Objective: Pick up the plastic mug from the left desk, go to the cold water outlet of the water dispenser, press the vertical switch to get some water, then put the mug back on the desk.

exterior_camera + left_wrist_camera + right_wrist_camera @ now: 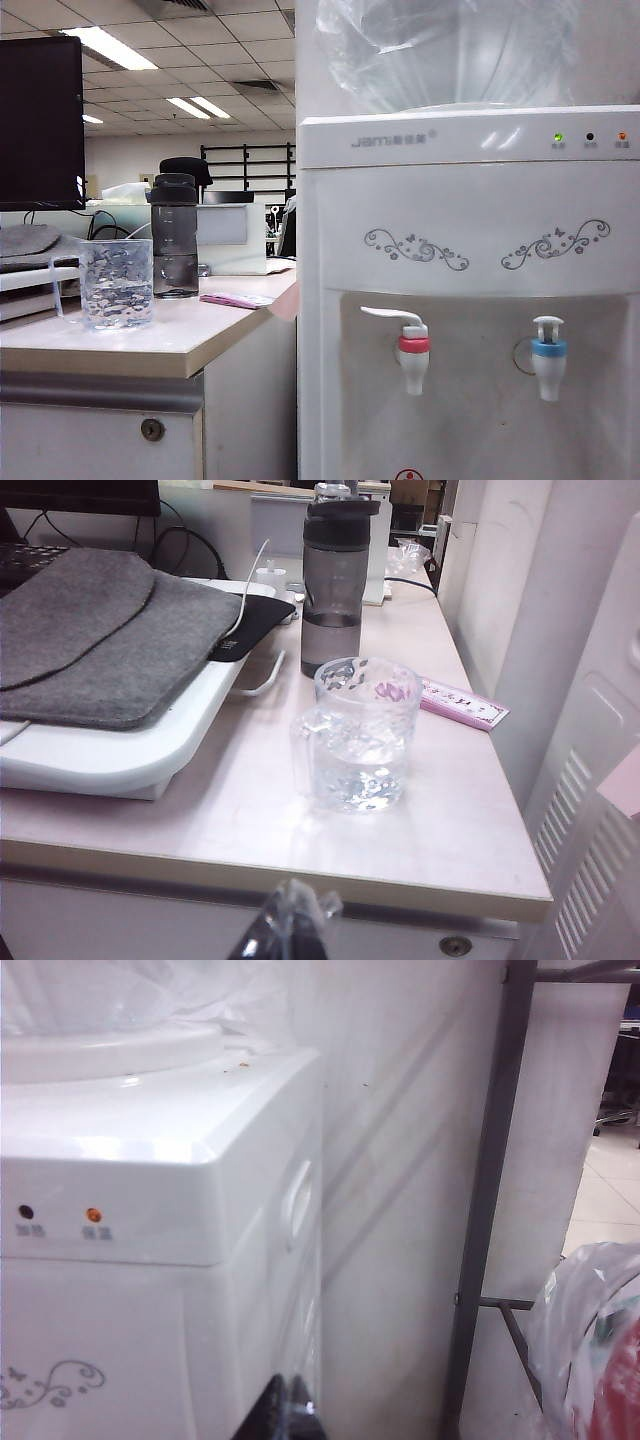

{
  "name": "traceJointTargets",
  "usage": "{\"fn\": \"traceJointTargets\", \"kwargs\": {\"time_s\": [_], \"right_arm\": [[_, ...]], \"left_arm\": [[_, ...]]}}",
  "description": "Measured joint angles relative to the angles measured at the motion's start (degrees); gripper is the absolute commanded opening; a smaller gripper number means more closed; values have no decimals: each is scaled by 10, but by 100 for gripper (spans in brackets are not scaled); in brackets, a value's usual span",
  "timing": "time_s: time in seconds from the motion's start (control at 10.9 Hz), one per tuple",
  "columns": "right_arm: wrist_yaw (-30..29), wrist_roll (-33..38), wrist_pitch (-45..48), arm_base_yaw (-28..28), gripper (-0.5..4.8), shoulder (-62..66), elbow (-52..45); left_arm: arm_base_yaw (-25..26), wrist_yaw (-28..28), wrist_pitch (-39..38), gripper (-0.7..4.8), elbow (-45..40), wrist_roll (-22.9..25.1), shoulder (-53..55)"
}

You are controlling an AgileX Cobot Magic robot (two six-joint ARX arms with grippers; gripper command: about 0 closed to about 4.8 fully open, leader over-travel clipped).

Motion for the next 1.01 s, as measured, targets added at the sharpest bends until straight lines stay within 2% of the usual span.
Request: {"fn": "traceJointTargets", "kwargs": {"time_s": [0.18,0.28,0.37,0.74,1.01], "right_arm": [[0,6,12,1,-1,0,0],[0,53,30,1,-2,0,0],[0,100,-2,1,-2,1,42],[20,118,-66,1,-2,9,143],[12,112,-79,1,-1,52,201]], "left_arm": [[0,0,0,-6,0,0,0],[0,0,0,-6,0,0,0],[0,-6,0,-6,0,-2,0],[0,-31,-5,-6,16,-37,0],[0,-35,0,-6,48,-41,1]]}}
